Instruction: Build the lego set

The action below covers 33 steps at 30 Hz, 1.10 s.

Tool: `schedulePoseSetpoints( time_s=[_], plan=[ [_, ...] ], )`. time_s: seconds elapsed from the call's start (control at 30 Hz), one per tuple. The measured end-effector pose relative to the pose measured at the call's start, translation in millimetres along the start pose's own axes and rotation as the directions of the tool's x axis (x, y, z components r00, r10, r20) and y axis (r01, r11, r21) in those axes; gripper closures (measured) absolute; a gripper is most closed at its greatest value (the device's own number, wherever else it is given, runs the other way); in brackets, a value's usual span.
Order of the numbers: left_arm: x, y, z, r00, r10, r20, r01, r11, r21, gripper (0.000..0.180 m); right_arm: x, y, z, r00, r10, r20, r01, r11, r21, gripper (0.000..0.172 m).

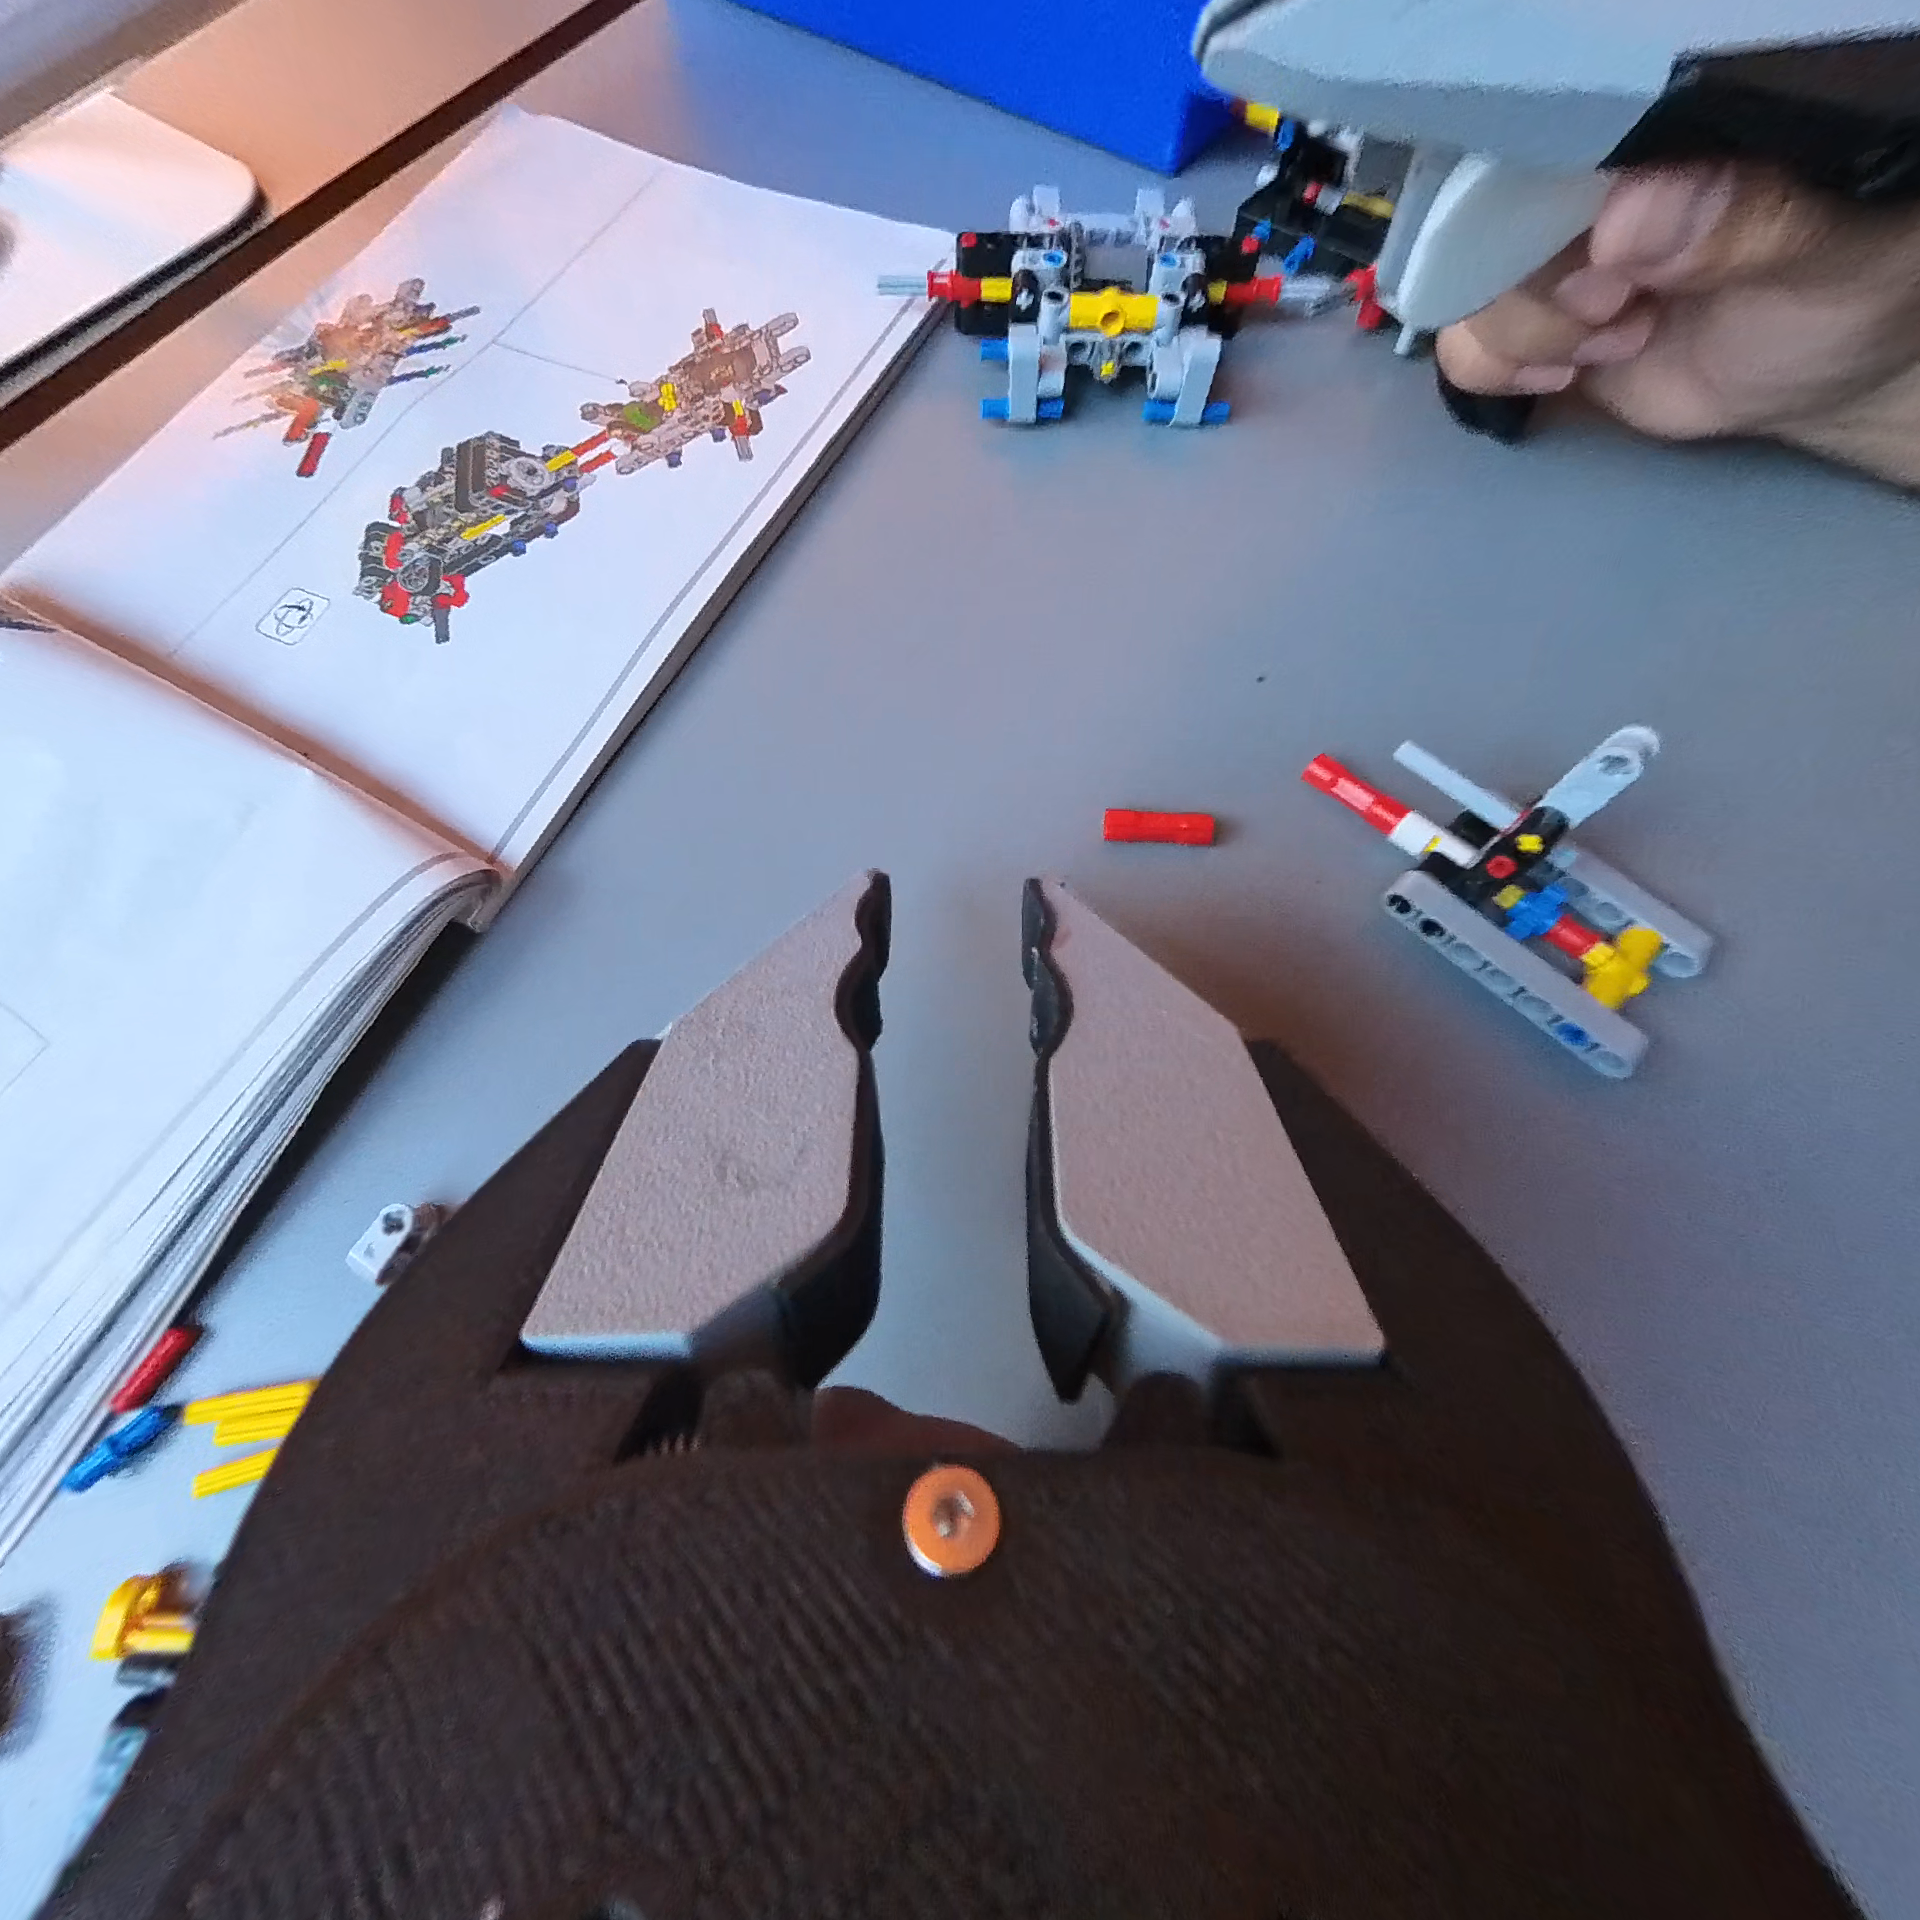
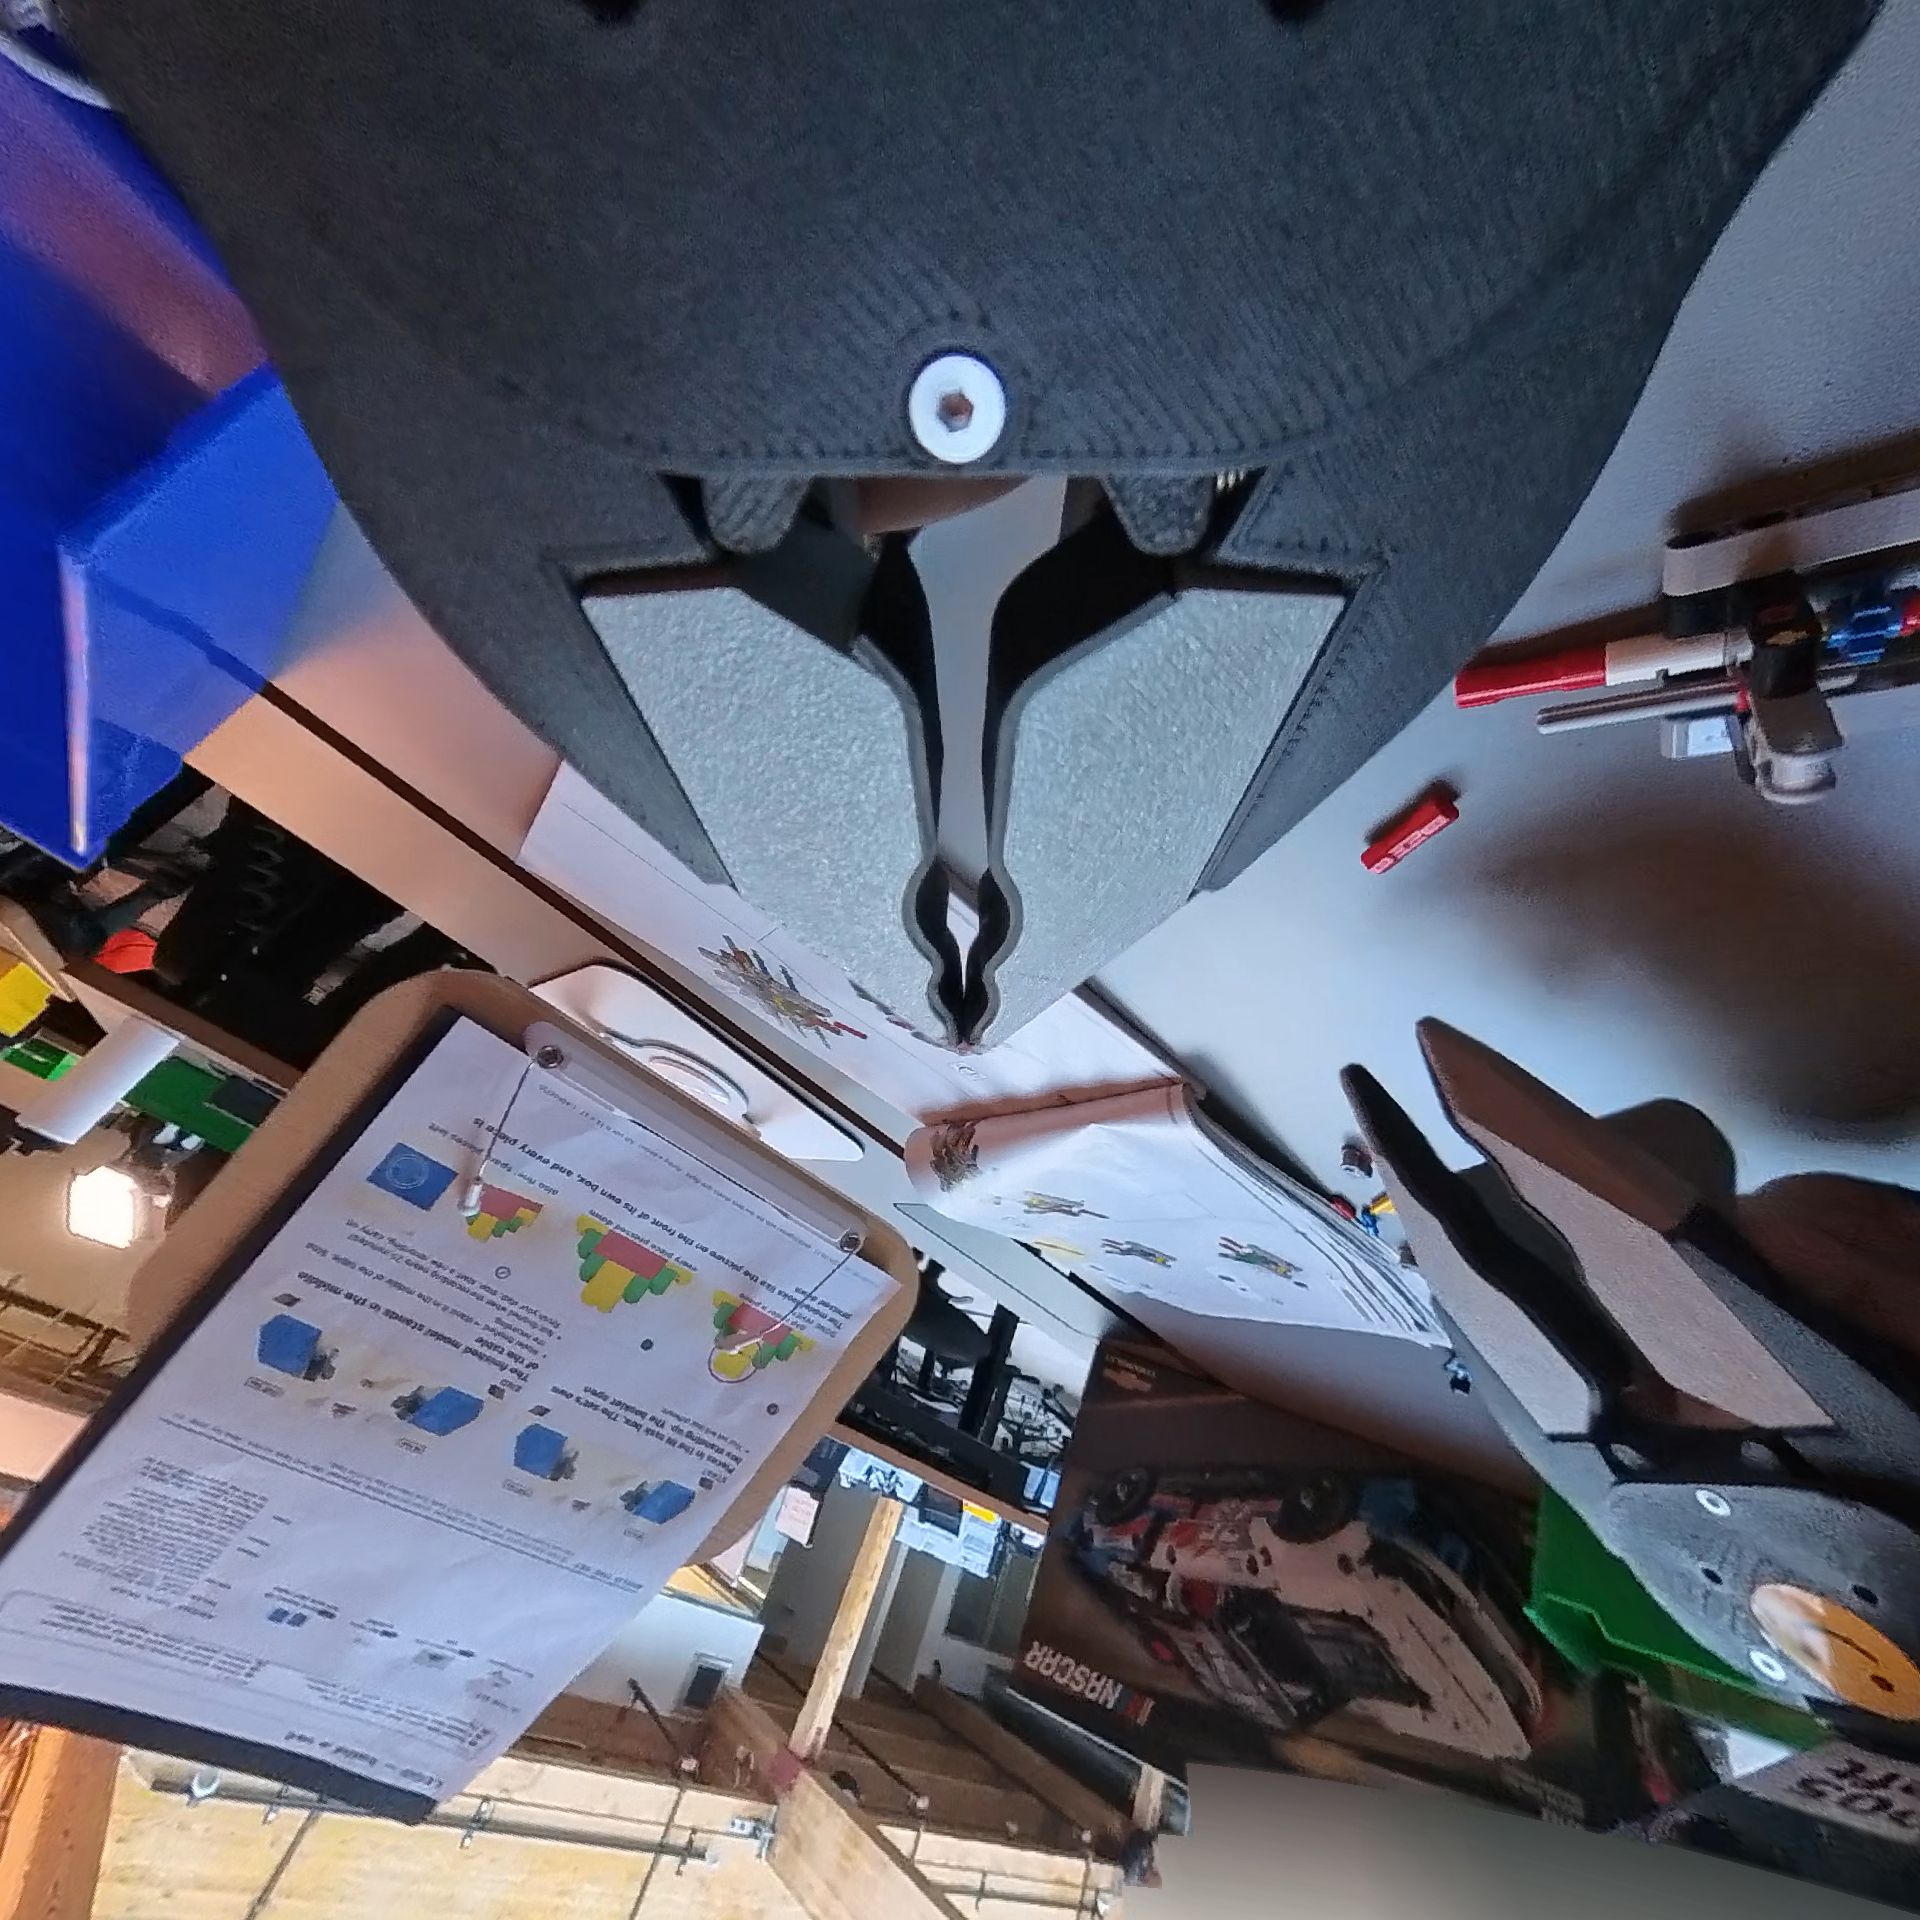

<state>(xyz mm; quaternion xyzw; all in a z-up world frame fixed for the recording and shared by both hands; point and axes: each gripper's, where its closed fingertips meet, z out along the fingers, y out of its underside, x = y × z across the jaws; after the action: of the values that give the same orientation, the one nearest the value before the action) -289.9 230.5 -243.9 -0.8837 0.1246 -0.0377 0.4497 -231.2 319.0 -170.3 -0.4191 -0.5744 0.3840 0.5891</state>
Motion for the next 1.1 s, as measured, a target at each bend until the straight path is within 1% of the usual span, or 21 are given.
schedulePoseSetpoints(
  time_s=[0.17, 0.23, 0.3, 1.1],
  plan=[
    [7.0, 16.1, 11.1, 0.994, 0.109, 0.026, -0.106, 0.991, -0.083, 0.159, -8.3, 2.4, 3.1, 0.998, -0.061, 0.015, 0.061, 0.998, -0.021, 0.172],
    [8.1, 20.8, 13.7, 0.987, 0.156, 0.04, -0.151, 0.982, -0.113, 0.158, -7.9, 2.4, 3.0, 0.998, -0.059, 0.014, 0.059, 0.998, -0.02, 0.172],
    [9.5, 20.8, 13.9, 0.982, 0.181, 0.049, -0.174, 0.978, -0.114, 0.159, -6.6, 2.0, 2.5, 0.999, -0.05, 0.01, 0.05, 0.999, -0.017, 0.172],
    [10.7, 20.8, 13.5, 0.978, 0.199, 0.055, -0.192, 0.974, -0.117, 0.161, -4.7, 4.2, 3.0, 0.998, -0.067, -0.008, 0.067, 0.997, -0.025, 0.172]
  ],
)
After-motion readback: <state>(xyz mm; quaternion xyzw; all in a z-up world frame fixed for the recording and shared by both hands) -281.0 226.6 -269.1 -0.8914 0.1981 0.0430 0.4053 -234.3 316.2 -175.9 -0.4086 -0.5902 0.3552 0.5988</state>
